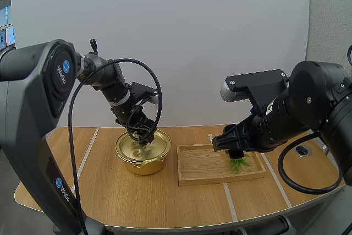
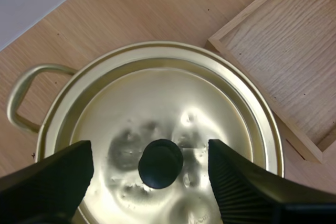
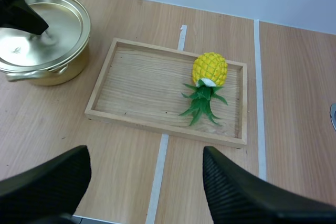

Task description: Open the pot, put the pineapple inside, and close it

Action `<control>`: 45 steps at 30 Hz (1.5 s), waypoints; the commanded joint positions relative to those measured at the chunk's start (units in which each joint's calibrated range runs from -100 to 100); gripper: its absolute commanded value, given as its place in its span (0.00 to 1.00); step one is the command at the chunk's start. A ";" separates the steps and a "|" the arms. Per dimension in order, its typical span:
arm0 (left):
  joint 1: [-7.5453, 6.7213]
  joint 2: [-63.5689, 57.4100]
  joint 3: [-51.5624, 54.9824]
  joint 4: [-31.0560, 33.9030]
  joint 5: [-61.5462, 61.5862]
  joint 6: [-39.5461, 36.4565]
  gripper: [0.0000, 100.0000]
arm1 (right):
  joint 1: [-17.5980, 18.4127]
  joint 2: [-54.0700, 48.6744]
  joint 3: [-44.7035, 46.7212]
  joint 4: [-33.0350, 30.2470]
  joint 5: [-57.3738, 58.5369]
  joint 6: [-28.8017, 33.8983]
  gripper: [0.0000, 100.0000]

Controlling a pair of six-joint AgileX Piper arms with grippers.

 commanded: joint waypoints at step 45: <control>-0.22 -21.38 -13.90 -0.58 11.00 -2.94 0.00 | -0.32 -0.11 -0.48 0.01 0.00 0.26 1.00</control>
